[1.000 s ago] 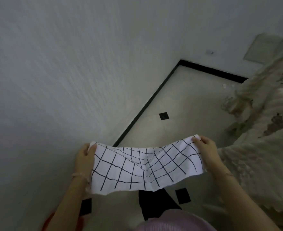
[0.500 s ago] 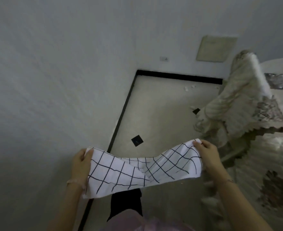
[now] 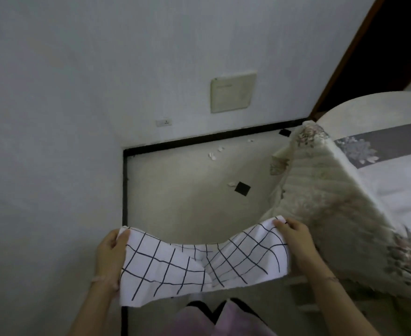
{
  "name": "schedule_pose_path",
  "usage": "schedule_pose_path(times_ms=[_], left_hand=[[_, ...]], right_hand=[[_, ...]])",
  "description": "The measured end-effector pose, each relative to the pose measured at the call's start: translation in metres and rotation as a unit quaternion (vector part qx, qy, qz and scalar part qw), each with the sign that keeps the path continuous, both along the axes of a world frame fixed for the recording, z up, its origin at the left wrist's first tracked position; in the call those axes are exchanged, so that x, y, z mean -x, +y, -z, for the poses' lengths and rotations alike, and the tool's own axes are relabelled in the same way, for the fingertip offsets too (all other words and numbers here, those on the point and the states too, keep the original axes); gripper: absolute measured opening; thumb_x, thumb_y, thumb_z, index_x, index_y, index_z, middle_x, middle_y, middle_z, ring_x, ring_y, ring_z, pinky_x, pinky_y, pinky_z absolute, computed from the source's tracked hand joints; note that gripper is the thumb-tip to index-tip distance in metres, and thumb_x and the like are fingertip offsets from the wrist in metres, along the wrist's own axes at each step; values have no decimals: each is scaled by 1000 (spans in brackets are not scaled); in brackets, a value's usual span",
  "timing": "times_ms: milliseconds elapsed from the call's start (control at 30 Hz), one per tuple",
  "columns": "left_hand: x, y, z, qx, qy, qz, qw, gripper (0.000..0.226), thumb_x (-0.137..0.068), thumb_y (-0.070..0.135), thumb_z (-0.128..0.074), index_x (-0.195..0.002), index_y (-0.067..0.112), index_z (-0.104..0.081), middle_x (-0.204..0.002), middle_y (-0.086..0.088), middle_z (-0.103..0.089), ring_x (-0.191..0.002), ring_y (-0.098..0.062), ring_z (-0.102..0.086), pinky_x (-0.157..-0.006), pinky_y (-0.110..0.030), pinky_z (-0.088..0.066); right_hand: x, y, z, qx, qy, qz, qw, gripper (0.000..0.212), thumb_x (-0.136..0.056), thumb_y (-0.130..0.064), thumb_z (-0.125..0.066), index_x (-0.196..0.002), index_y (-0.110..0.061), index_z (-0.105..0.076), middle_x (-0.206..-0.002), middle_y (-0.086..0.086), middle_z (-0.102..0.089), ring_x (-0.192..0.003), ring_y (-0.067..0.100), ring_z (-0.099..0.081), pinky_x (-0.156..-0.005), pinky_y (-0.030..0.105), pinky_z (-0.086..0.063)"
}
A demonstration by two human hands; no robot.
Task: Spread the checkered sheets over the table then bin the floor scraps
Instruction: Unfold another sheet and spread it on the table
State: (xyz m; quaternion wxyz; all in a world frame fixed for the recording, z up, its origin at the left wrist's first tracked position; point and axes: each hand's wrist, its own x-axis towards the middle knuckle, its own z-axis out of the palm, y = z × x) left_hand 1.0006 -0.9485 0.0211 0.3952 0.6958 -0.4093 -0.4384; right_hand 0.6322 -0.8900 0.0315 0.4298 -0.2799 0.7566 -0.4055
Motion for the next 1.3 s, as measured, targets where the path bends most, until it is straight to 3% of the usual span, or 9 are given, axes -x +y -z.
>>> schedule_pose_path(times_ms=[233,433,600,700,833,1000,1100,1167,1300], left_hand=[[46,-167,-23,46,-12,76,996,14,-93,22,-51,-86,18,-63,-81,-3,-64,-71,-16,-58,-58,-28,-46],[100,-267,-29,54,-33,97,993,17,-94,23,-50,-86,13,-62,-77,-2,-63,-66,-13,-56,-52,-23,-43],[173,-372,-88,148,-50,127,979,21,-94,25,-50,-91,7,-61,-76,-5,-59,-65,-11,-51,-55,-27,-44],[230,-426,-129,215,-11,154,964,20,-92,29,-51,-82,15,-61,-74,-4,-57,-63,-11,-48,-53,-20,-46],[321,-474,-165,243,56,229,941,23,-89,37,-53,-72,23,-58,-84,-7,-59,-74,-16,-52,-67,-31,-45],[446,-492,-158,229,95,352,902,23,-90,34,-53,-70,25,-56,-73,3,-56,-66,-7,-49,-56,-17,-43],[516,-485,-143,174,144,436,871,21,-93,29,-51,-74,22,-57,-83,-6,-57,-79,-18,-52,-67,-24,-44],[558,-477,-133,149,155,478,851,21,-95,24,-51,-78,14,-59,-78,-4,-57,-76,-17,-53,-62,-16,-45],[625,-458,-112,92,182,544,814,16,-95,22,-52,-83,21,-63,-67,14,-69,-58,9,-63,-48,-4,-47]], right_hand=[[29,-101,-6,46,-1,77,996,17,-91,-27,-56,-79,-27,-67,-80,-3,-71,-75,13,-66,-61,27,-49],[60,-193,-9,75,13,68,995,21,-91,-18,-55,-86,-1,-66,-78,17,-65,-73,19,-60,-62,27,-46],[114,-273,-70,153,86,70,982,17,-91,-22,-55,-78,-19,-66,-68,-9,-64,-61,-12,-58,-52,4,-42],[154,-296,-116,210,103,131,964,23,-89,-28,-57,-77,-9,-64,-70,10,-61,-61,6,-56,-57,19,-43],[214,-284,-155,262,128,230,928,15,-87,-25,-59,-74,-21,-66,-64,-8,-63,-61,2,-57,-54,14,-45],[279,-220,-141,226,157,398,875,11,-87,-26,-61,-80,-27,-70,-81,-6,-69,-79,13,-64,-69,27,-52],[301,-175,-126,195,167,473,843,14,-87,-24,-61,-75,-25,-68,-68,-11,-65,-67,8,-59,-63,25,-46],[309,-149,-117,176,162,528,815,18,-88,-20,-61,-72,-21,-67,-64,-8,-63,-63,8,-57,-62,26,-45],[319,-101,-98,149,150,627,750,12,-88,-16,-61,-81,-11,-69,-74,4,-67,-74,21,-60,-68,32,-47]])
